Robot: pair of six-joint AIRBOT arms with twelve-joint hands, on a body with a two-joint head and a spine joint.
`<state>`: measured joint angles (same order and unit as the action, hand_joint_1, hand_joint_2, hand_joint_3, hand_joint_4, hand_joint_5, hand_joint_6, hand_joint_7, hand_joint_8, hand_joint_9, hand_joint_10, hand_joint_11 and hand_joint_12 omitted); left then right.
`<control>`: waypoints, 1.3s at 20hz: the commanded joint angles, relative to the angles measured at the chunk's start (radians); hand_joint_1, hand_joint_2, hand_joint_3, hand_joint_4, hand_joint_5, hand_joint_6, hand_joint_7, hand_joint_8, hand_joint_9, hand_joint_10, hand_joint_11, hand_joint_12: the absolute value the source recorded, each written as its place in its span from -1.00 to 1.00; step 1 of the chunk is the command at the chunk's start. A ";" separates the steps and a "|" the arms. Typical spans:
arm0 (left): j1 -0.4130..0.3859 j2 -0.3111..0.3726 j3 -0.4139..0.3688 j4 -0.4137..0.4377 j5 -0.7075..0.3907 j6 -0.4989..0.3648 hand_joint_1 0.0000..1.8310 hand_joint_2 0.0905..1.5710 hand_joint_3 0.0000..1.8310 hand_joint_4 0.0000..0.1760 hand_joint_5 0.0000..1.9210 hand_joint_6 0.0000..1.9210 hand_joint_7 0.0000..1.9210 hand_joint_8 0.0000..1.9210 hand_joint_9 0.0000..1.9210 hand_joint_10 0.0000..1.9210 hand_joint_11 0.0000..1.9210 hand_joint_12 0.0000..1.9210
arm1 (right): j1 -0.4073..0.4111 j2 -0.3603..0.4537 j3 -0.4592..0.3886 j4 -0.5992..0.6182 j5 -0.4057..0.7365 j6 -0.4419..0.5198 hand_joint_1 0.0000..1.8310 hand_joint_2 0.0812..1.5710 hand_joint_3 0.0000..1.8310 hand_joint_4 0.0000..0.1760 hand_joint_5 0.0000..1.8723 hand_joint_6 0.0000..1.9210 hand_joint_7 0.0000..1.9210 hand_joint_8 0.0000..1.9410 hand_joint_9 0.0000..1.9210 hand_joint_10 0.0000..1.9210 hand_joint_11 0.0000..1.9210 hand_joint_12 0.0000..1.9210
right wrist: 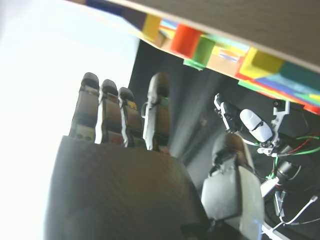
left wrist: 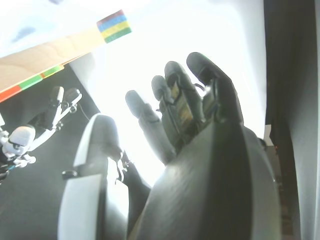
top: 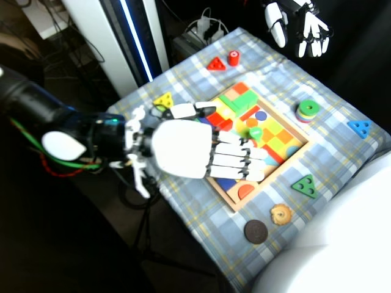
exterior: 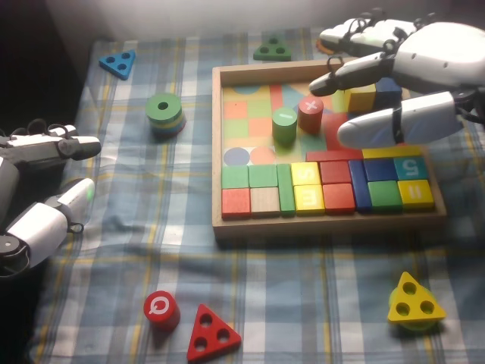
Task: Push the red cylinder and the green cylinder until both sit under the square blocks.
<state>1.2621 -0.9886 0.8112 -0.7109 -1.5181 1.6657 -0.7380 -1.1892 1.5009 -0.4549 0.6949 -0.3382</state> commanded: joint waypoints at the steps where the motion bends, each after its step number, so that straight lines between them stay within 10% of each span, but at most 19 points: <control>1: -0.008 -0.002 0.007 0.042 -0.116 -0.012 0.05 0.66 -1.00 -1.00 -0.09 -0.99 -0.39 -1.00 -0.52 -0.98 -1.00 -0.07 | 0.020 -0.005 0.010 0.027 0.096 0.021 -1.00 0.15 -1.00 0.10 -0.48 -0.99 -1.00 -1.00 -1.00 -1.00 -1.00 -1.00; 2: -0.008 -0.002 0.008 0.044 -0.116 -0.016 0.04 0.66 -1.00 -1.00 -0.08 -0.99 -0.39 -1.00 -0.53 -0.98 -1.00 -0.13 | 0.021 -0.010 0.012 0.022 0.095 0.024 -1.00 0.13 -1.00 -0.17 -0.43 -0.99 -1.00 -1.00 -1.00 -1.00 -1.00 -1.00; 7: -0.008 -0.002 0.011 0.047 -0.116 -0.035 0.02 0.67 -1.00 -1.00 -0.13 -1.00 -0.40 -1.00 -0.55 -0.97 -1.00 -0.28 | 0.021 -0.026 0.027 0.003 0.069 0.024 -1.00 0.14 -1.00 -0.23 -0.48 -0.99 -1.00 -1.00 -1.00 -1.00 -1.00 -1.00; 10: -0.008 -0.002 0.012 0.043 -0.114 -0.035 0.03 0.68 -0.99 -1.00 -0.14 -1.00 -0.41 -1.00 -0.56 -0.97 -1.00 -0.35 | 0.021 -0.044 0.047 0.005 0.061 0.027 -1.00 0.17 -0.99 0.00 -0.52 -1.00 -1.00 -1.00 -1.00 -1.00 -1.00 -1.00; 11: -0.008 -0.001 0.012 0.043 -0.114 -0.035 -0.01 0.68 -1.00 -1.00 -0.14 -1.00 -0.40 -1.00 -0.55 -0.96 -1.00 -0.38 | 0.021 -0.047 0.050 0.005 0.060 0.029 -1.00 0.17 -0.99 -0.53 -0.55 -1.00 -1.00 -1.00 -1.00 -1.00 -1.00 -1.00; 15: -0.008 -0.001 0.013 0.043 -0.114 -0.035 -0.01 0.68 -1.00 -1.00 -0.15 -1.00 -0.40 -1.00 -0.54 -0.96 -1.00 -0.29 | 0.021 -0.048 0.052 -0.009 0.052 0.032 -1.00 0.15 -1.00 -0.45 -0.54 -0.99 -1.00 -1.00 -1.00 -1.00 -1.00 -1.00; 20: -0.007 0.000 0.012 0.042 -0.114 -0.035 -0.04 0.70 -1.00 -0.93 -0.16 -1.00 -0.41 -1.00 -0.54 -0.97 -1.00 -0.33 | 0.021 -0.041 0.033 -0.089 0.038 0.107 -1.00 0.16 -0.99 0.17 -0.60 -1.00 -1.00 -1.00 -1.00 -1.00 -1.00 -1.00; 23: -0.007 0.000 0.013 0.043 -0.102 -0.035 0.03 0.66 -1.00 -1.00 -0.13 -0.99 -0.39 -1.00 -0.54 -0.96 -1.00 -0.24 | 0.021 0.005 -0.017 -0.115 0.017 0.108 -1.00 0.19 -0.99 -0.50 -0.59 -1.00 -1.00 -1.00 -1.00 -1.00 -1.00 -1.00; 26: -0.007 0.000 0.013 0.043 -0.099 -0.035 0.07 0.65 -1.00 -1.00 -0.11 -0.99 -0.38 -1.00 -0.52 -0.95 -1.00 -0.21 | 0.003 0.050 -0.056 -0.118 0.004 0.108 -1.00 0.16 -1.00 -0.29 -0.57 -0.99 -1.00 -1.00 -1.00 -1.00 -1.00 -1.00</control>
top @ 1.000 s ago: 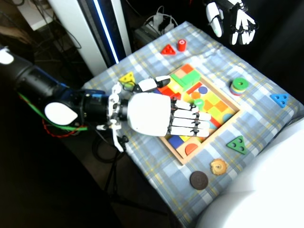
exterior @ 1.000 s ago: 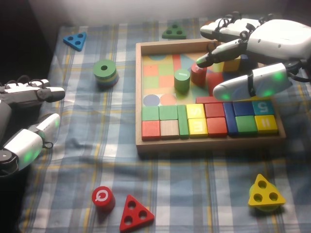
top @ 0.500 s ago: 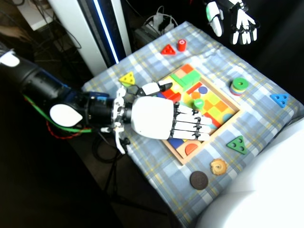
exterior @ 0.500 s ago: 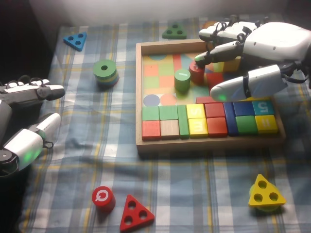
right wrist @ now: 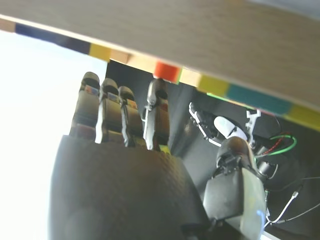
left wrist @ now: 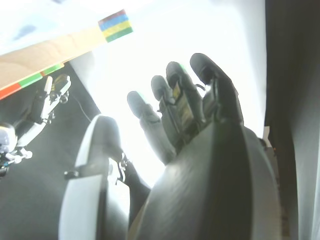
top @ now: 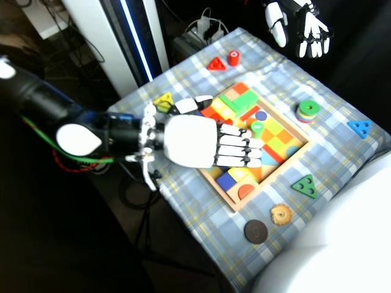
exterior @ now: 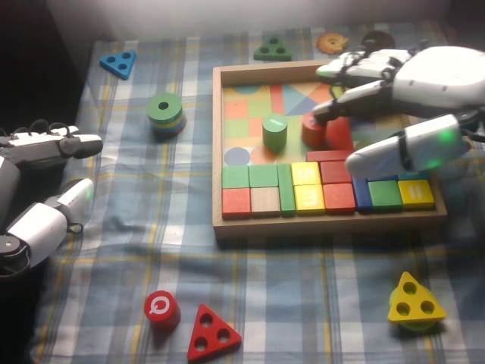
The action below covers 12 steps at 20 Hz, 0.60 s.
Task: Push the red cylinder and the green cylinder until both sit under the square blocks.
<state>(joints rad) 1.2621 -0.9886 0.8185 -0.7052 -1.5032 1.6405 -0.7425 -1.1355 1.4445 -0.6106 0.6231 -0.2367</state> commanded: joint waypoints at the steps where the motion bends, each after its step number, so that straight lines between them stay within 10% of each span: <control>1: -0.007 0.001 0.005 0.037 -0.113 -0.010 0.05 0.66 -1.00 -1.00 -0.11 -0.99 -0.38 -1.00 -0.51 -0.94 -1.00 -0.15 | 0.003 0.006 -0.008 0.037 0.074 0.006 -1.00 0.16 -1.00 -0.06 -0.57 -0.99 -1.00 -1.00 -1.00 -1.00 -1.00 -1.00; 4: -0.007 0.002 0.004 0.037 -0.114 -0.010 0.02 0.66 -1.00 -1.00 -0.10 -0.99 -0.38 -1.00 -0.52 -0.92 -1.00 -0.02 | -0.003 0.043 -0.037 0.029 0.066 0.005 -1.00 0.09 -1.00 0.22 -0.59 -1.00 -1.00 -1.00 -1.00 -1.00 -1.00 -1.00; 9: -0.007 0.003 0.003 0.036 -0.114 -0.010 0.01 0.67 -1.00 -1.00 -0.10 -1.00 -0.38 -1.00 -0.58 -0.75 -1.00 0.11 | -0.008 0.122 -0.094 0.030 0.053 0.001 -1.00 0.15 -1.00 -0.55 -0.60 -1.00 -1.00 -1.00 -1.00 -1.00 -1.00 -1.00; 12: -0.006 0.003 0.003 0.035 -0.112 -0.010 0.03 0.67 -1.00 -1.00 -0.10 -1.00 -0.38 -1.00 -0.64 -0.65 -1.00 0.03 | -0.015 0.161 -0.125 0.035 0.046 -0.001 -1.00 0.11 -1.00 -0.17 -0.61 -1.00 -1.00 -1.00 -1.00 -1.00 -1.00 -1.00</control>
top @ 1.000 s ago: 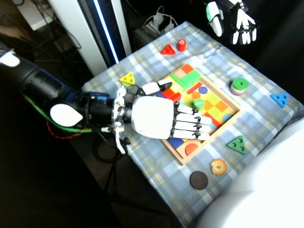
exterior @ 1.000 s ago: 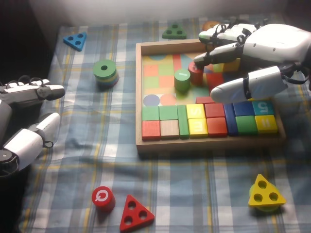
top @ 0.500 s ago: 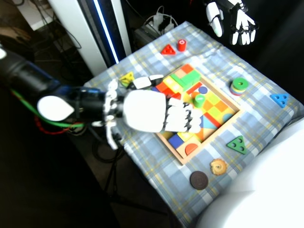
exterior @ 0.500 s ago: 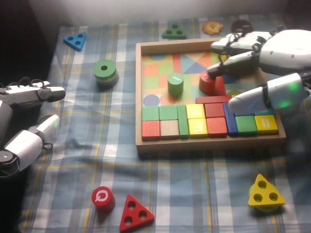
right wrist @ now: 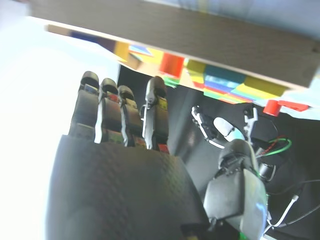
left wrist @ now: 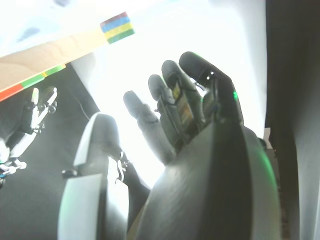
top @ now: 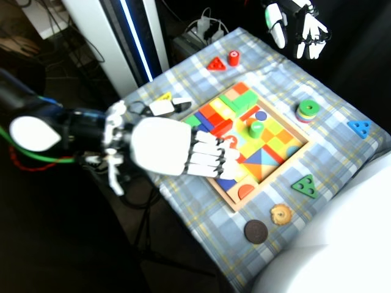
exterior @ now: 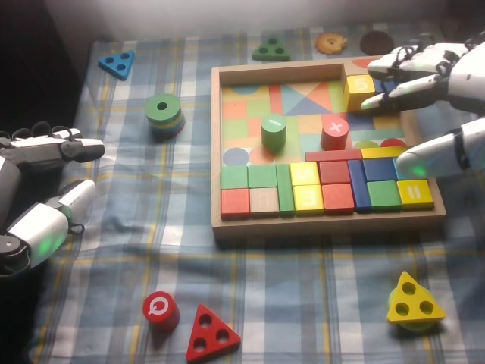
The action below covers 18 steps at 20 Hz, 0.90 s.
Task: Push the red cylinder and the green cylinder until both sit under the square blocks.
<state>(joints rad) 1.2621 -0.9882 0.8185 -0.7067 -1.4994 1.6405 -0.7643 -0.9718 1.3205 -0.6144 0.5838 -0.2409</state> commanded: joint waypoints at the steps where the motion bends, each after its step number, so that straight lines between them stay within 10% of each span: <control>1: -0.006 0.003 0.003 0.036 -0.115 -0.010 0.03 0.66 -1.00 -1.00 -0.09 -0.99 -0.37 -1.00 -0.64 -0.62 -1.00 0.06 | 0.007 0.003 -0.007 0.049 0.085 -0.011 -1.00 0.11 -1.00 -0.08 -0.61 -1.00 -1.00 -1.00 -1.00 -1.00 -1.00 -1.00; 5: -0.006 0.002 0.003 0.035 -0.115 -0.010 -0.01 0.66 -1.00 -0.77 -0.12 -1.00 -0.38 -1.00 -0.67 -0.60 -1.00 0.01 | 0.008 0.009 -0.024 0.114 0.115 -0.083 -1.00 0.04 -1.00 0.23 -0.63 -1.00 -1.00 -1.00 -1.00 -1.00 -1.00 -1.00; 11: -0.007 0.001 0.005 0.035 -0.110 -0.010 -0.04 0.68 -1.00 -1.00 -0.12 -1.00 -0.40 -1.00 -0.67 -0.64 -1.00 -0.24 | 0.008 -0.050 0.012 0.107 0.128 -0.086 -1.00 0.10 -1.00 -0.02 -0.62 -0.99 -1.00 -1.00 -1.00 -1.00 -1.00 -1.00; 13: -0.008 0.000 0.006 0.036 -0.108 -0.010 -0.01 0.69 -0.99 -1.00 -0.11 -1.00 -0.40 -1.00 -0.66 -0.68 -1.00 -0.36 | 0.008 -0.075 0.026 0.100 0.128 -0.086 -1.00 0.12 -0.99 0.41 -0.61 -0.99 -1.00 -1.00 -1.00 -1.00 -1.00 -1.00; 15: -0.008 0.000 0.006 0.036 -0.108 -0.010 -0.03 0.69 -0.99 -1.00 -0.13 -1.00 -0.41 -1.00 -0.67 -0.68 -1.00 -0.41 | 0.008 -0.084 0.031 0.097 0.128 -0.086 -1.00 0.13 -0.99 0.41 -0.59 -0.98 -1.00 -1.00 -1.00 -1.00 -1.00 -1.00; 18: -0.008 0.000 0.005 0.036 -0.108 -0.010 -0.02 0.69 -1.00 -1.00 -0.14 -1.00 -0.41 -1.00 -0.66 -0.66 -1.00 -0.35 | 0.008 -0.104 0.047 0.084 0.123 -0.078 -1.00 0.14 -0.99 -0.12 -0.57 -0.98 -1.00 -1.00 -1.00 -1.00 -1.00 -1.00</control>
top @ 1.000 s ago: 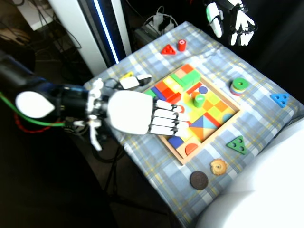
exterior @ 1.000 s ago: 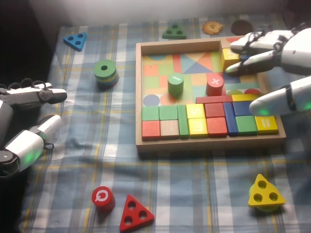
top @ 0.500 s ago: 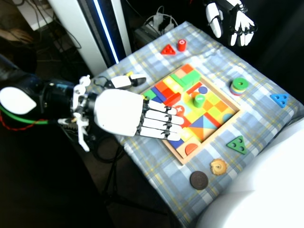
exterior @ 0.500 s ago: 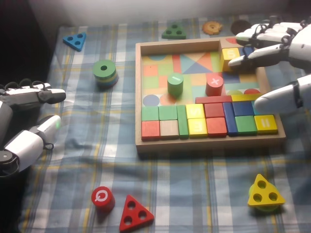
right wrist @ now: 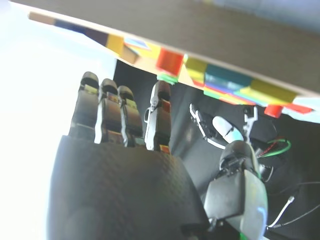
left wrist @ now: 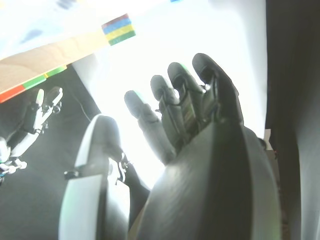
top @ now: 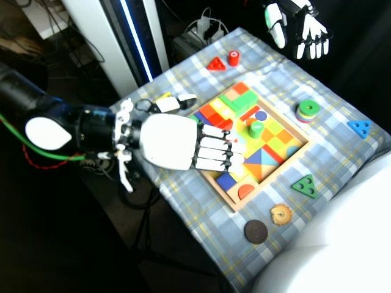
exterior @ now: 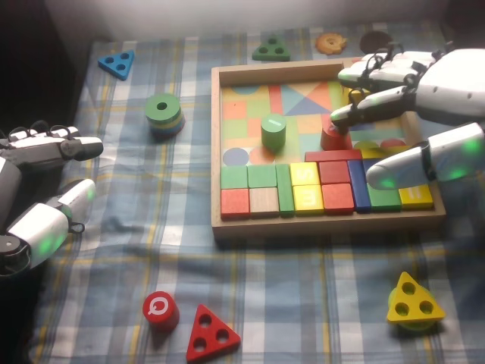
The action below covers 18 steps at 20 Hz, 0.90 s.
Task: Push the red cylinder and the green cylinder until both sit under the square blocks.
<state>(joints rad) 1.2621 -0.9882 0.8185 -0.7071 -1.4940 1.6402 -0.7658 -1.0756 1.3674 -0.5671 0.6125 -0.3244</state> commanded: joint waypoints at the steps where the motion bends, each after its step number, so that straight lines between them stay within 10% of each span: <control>1: -0.008 0.000 0.005 0.036 -0.114 -0.009 -0.01 0.69 -1.00 -1.00 -0.13 -0.99 -0.40 -1.00 -0.66 -0.66 -1.00 -0.34 | 0.009 -0.007 0.007 0.027 0.090 0.014 -1.00 0.16 -0.98 -0.39 -0.56 -0.98 -1.00 -1.00 -1.00 -1.00 -1.00 -1.00; 5: -0.008 0.000 0.005 0.036 -0.115 -0.010 -0.06 0.71 -0.99 -1.00 -0.14 -1.00 -0.41 -1.00 -0.66 -0.69 -1.00 -0.35 | 0.008 -0.024 0.025 -0.003 0.081 0.058 -1.00 0.16 -0.99 -0.06 -0.57 -0.99 -1.00 -1.00 -1.00 -1.00 -1.00 -1.00; 6: -0.008 0.000 0.004 0.035 -0.115 -0.010 -0.03 0.70 -1.00 -1.00 -0.14 -1.00 -0.41 -1.00 -0.65 -0.69 -1.00 -0.30 | 0.008 -0.024 0.025 -0.007 0.078 0.058 -1.00 0.18 -0.99 0.40 -0.60 -1.00 -1.00 -1.00 -1.00 -1.00 -1.00 -1.00; 9: -0.008 0.000 0.004 0.035 -0.115 -0.010 -0.03 0.71 -1.00 -0.89 -0.16 -1.00 -0.42 -1.00 -0.66 -0.70 -1.00 -0.31 | 0.008 0.001 0.012 -0.030 0.061 0.074 -1.00 0.14 -1.00 0.94 -0.62 -1.00 -1.00 -1.00 -1.00 -1.00 -1.00 -1.00; 11: -0.008 0.000 0.004 0.035 -0.114 -0.012 -0.04 0.71 -1.00 -0.91 -0.17 -1.00 -0.43 -1.00 -0.67 -0.71 -1.00 -0.34 | 0.007 0.033 -0.012 -0.042 0.044 0.074 -1.00 0.12 -1.00 0.99 -0.64 -1.00 -1.00 -1.00 -1.00 -1.00 -1.00 -1.00; 12: -0.008 0.000 0.004 0.035 -0.114 -0.012 -0.04 0.70 -1.00 -1.00 -0.15 -0.99 -0.42 -1.00 -0.66 -0.70 -1.00 -0.31 | 0.001 0.064 -0.034 -0.052 0.033 0.075 -1.00 0.11 -1.00 0.51 -0.63 -0.99 -1.00 -1.00 -1.00 -1.00 -1.00 -1.00; 14: -0.008 0.000 0.004 0.034 -0.113 -0.012 -0.01 0.70 -1.00 -1.00 -0.14 -1.00 -0.41 -1.00 -0.65 -0.67 -1.00 -0.19 | -0.010 0.097 -0.057 -0.054 0.026 0.075 -1.00 0.08 -1.00 0.77 -0.62 -0.99 -1.00 -1.00 -1.00 -1.00 -1.00 -1.00; 18: -0.007 0.000 0.003 0.031 -0.112 -0.012 -0.02 0.71 -1.00 -1.00 -0.13 -0.99 -0.40 -1.00 -0.64 -0.66 -1.00 -0.16 | -0.022 0.124 -0.072 -0.053 0.010 0.075 -1.00 0.12 -1.00 0.64 -0.62 -0.99 -1.00 -1.00 -1.00 -1.00 -1.00 -1.00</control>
<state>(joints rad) 1.2621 -0.9882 0.8185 -0.7120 -1.4918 1.6398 -0.7910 -0.9504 1.2964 -0.6479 0.5526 -0.2550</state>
